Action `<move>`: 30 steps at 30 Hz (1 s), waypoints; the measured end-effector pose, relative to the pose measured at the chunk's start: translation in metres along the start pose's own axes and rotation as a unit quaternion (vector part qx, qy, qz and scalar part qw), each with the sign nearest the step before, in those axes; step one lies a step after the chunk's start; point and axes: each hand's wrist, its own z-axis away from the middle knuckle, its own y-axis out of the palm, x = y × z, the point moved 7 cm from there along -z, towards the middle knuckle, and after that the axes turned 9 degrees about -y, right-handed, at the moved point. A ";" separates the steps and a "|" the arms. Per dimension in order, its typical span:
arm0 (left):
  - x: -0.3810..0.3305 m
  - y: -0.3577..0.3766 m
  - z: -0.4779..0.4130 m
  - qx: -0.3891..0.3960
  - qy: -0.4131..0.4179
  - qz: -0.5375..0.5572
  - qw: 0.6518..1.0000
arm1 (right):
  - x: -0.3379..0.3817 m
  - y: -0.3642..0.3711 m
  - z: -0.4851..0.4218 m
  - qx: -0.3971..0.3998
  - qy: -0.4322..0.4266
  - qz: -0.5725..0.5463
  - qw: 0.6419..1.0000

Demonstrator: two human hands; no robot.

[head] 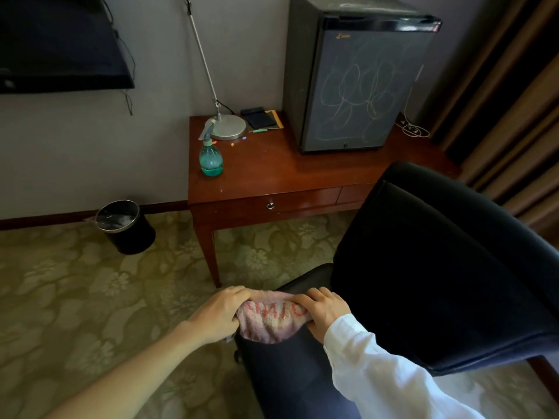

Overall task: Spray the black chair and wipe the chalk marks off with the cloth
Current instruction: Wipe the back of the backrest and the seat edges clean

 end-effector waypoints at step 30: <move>0.156 -0.251 -0.111 -0.101 0.095 -0.051 0.989 | 0.091 -0.152 -0.258 -0.041 0.115 0.071 0.990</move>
